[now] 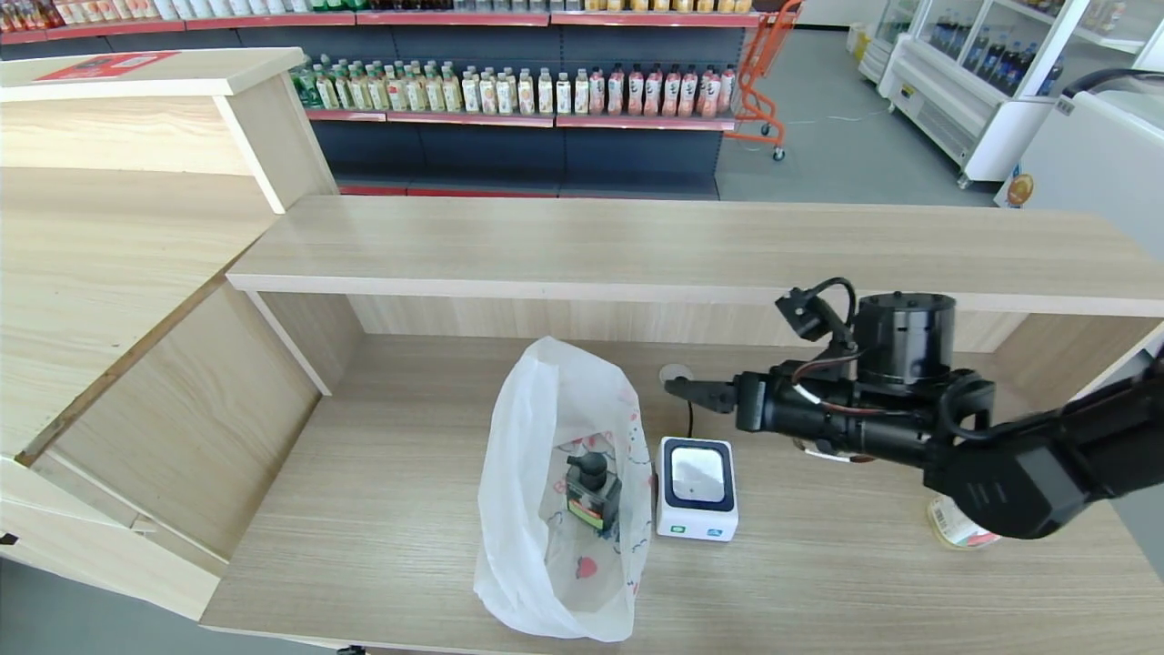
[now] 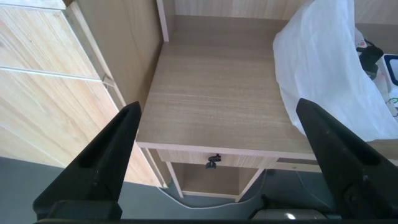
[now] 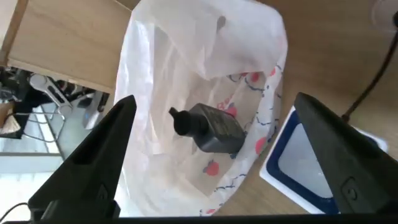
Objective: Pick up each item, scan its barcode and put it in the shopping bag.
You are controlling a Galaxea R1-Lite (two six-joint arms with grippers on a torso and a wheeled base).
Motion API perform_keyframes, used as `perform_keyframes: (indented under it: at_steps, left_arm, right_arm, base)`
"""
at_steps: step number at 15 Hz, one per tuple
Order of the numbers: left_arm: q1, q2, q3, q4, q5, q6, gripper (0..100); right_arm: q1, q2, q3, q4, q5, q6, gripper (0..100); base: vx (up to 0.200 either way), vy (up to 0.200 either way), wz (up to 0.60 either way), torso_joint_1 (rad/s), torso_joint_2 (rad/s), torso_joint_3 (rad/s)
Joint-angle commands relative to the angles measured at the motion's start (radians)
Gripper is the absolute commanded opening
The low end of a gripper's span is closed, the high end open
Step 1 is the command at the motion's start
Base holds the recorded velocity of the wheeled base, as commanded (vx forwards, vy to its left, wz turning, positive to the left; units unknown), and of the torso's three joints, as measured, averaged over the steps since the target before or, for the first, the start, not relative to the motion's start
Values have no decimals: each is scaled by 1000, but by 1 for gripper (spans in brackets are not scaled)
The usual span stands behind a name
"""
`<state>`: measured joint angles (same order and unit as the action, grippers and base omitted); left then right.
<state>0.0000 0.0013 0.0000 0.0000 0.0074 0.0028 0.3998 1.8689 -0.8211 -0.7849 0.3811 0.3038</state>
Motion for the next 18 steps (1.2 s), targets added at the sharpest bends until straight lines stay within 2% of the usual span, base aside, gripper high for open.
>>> perform_keyframes:
  at_steps: [1, 2, 3, 5, 7, 10, 14, 16, 18]
  left_arm:
    - [0, 0, 0, 0, 0, 0, 100]
    - [-2, 0, 0, 0, 0, 0, 100]
    - [0, 0, 0, 0, 0, 0, 100]
    - [0, 0, 0, 0, 0, 0, 100]
    - [0, 0, 0, 0, 0, 0, 100]
    - [-2, 0, 0, 0, 0, 0, 100]
    - [0, 0, 0, 0, 0, -1, 100]
    - [0, 0, 0, 0, 0, -3, 100]
    - [0, 0, 0, 0, 2, 0, 100]
  right_arm:
    - [-144, -203, 114, 131, -2, -203, 100]
    - [-196, -232, 138, 197, -11, -302, 100]
    - [-266, -237, 160, 207, -39, -440, 100]
    - [-345, -246, 172, 184, -116, -520, 100]
    - [-368, -283, 227, 121, -183, -511, 100]
    - [-381, -358, 329, 107, -182, -491, 100]
    - [-381, -384, 362, 108, -182, -459, 100]
    - [-378, -389, 361, 113, -183, -390, 100]
    - [-383, -384, 364, 115, -188, -359, 100]
  base:
    - [0, 0, 0, 0, 0, 0]
    - [0, 0, 0, 0, 0, 0]
    - [0, 0, 0, 0, 0, 0]
    - [0, 0, 0, 0, 0, 0]
    - [0, 0, 0, 0, 0, 0]
    - [0, 0, 0, 0, 0, 0]
    - [0, 0, 0, 0, 0, 0]
    - [-200, 0, 0, 5, 2, 7]
    - [-200, -200, 0, 12, 10, 0]
